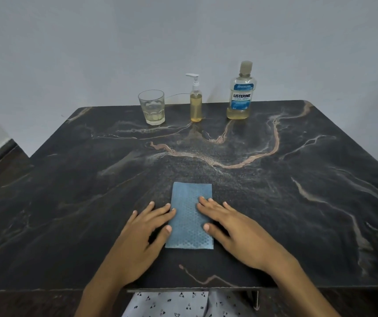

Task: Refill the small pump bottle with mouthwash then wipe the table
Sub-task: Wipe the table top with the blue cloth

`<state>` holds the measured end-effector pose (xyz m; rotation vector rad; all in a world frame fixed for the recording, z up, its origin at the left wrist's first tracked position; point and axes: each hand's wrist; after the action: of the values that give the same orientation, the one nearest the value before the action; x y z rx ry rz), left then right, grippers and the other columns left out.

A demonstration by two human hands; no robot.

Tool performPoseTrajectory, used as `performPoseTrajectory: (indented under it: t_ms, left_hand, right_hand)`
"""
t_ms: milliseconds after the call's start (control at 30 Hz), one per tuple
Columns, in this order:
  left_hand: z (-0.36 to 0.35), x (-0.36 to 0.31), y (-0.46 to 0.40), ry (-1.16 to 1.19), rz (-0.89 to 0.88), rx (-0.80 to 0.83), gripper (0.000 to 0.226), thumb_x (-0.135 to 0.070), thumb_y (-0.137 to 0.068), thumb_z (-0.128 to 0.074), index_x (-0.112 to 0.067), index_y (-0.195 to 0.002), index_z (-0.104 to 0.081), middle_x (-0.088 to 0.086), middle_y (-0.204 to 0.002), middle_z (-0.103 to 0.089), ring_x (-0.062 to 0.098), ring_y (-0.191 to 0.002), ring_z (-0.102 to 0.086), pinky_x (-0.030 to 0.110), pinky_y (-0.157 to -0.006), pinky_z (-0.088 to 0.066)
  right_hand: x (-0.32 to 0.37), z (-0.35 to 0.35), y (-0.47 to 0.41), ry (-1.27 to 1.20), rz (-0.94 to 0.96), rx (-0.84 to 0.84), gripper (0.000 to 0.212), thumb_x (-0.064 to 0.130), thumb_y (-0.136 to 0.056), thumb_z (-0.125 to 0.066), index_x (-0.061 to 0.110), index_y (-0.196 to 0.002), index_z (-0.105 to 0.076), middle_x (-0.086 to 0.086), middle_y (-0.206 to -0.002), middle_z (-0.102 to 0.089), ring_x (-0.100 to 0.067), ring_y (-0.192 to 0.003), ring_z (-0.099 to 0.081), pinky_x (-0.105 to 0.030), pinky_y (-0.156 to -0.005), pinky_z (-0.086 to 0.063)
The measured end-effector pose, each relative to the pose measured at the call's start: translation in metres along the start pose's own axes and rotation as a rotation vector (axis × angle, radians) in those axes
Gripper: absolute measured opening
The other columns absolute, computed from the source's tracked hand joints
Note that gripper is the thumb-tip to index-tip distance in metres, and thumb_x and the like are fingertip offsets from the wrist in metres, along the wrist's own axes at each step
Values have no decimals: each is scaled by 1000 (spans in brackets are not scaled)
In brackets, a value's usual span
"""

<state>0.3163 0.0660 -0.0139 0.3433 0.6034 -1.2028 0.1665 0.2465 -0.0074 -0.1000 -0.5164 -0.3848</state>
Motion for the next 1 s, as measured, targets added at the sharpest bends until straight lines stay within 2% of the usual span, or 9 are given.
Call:
performPoseTrajectory:
  t_ms: [133, 233, 300, 367, 533, 633, 767, 900, 1000]
  left_hand:
    - [8, 5, 3, 56, -8, 153, 49, -44, -93, -47, -60, -132, -22, -45, -140, -9, -17, -136, 9, 14, -109, 12]
    - [10, 5, 7, 128, 88, 154, 60, -41, -87, -52, -67, -129, -18, -44, -139, 0, -14, -134, 15, 21, -113, 4]
    - [9, 0, 7, 178, 113, 93, 66, -40, -76, -42, -67, -130, -15, -46, -137, -3, -24, -129, 13, 7, -108, 4]
    - [5, -4, 8, 124, 102, 39, 69, -38, -74, -38, -64, -131, -10, -49, -135, -5, -37, -117, 12, -6, -97, 9]
    - [-8, -2, 7, -210, 26, -21, 65, -30, -95, -37, -53, -135, 8, -40, -138, 8, -27, -124, 21, 6, -103, 18]
    - [-8, 0, 7, -222, 15, -23, 59, -34, -95, -35, -53, -135, 4, -36, -142, 5, -16, -134, 14, 11, -106, 17]
    - [-10, -3, 8, -266, 12, -21, 57, -30, -98, -33, -55, -135, 2, -27, -148, 3, -9, -135, 14, 22, -112, 12]
    - [-12, -13, 14, -329, 83, -30, 52, -36, -98, -28, -52, -143, -5, -20, -156, -1, 5, -144, 11, 39, -114, 14]
    - [-11, -13, 20, -399, 138, -50, 52, -39, -98, -25, -49, -146, -5, -16, -158, 1, 12, -145, 14, 45, -113, 15]
  right_hand:
    - [-4, 1, 8, 3, 15, -1, 65, 56, -96, -34, 31, -151, -11, 24, -152, 1, 20, -134, 7, -9, -112, 6]
    - [-2, -3, 12, 60, -16, -37, 85, 76, -83, -29, 35, -147, 8, 24, -152, 13, 18, -134, 15, -7, -108, 13]
    - [0, -8, 14, 119, -33, -85, 90, 80, -80, -26, 33, -146, 12, 22, -152, 17, 14, -135, 19, -9, -109, 15]
    - [2, -12, 14, 175, -40, -123, 91, 80, -81, -23, 29, -149, 9, 18, -153, 17, 11, -136, 20, -13, -110, 16]
    - [3, -13, 14, 216, -41, -135, 90, 79, -82, -18, 25, -152, -2, 14, -156, 10, 7, -140, 13, -17, -113, 14]
    - [3, -13, 13, 221, -43, -131, 90, 78, -82, -20, 24, -153, -3, 14, -155, 9, 6, -141, 11, -17, -113, 13]
    - [3, -13, 13, 244, -38, -106, 86, 75, -85, -20, 24, -152, -1, 12, -156, 9, 4, -141, 12, -21, -115, 13]
    - [4, -10, 10, 272, -32, -42, 81, 68, -90, -23, 22, -152, 2, 10, -157, 9, 1, -141, 15, -24, -114, 15]
    - [9, -9, -1, 290, -2, 28, 81, 67, -91, -22, 20, -151, 5, 7, -158, 11, -3, -140, 20, -25, -112, 18]
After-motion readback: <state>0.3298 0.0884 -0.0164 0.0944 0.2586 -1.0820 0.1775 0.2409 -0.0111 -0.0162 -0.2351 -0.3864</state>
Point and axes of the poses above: each hand's wrist, its own y-axis away from the middle knuckle, its own z-axis out of the back of the hand, x = y × z
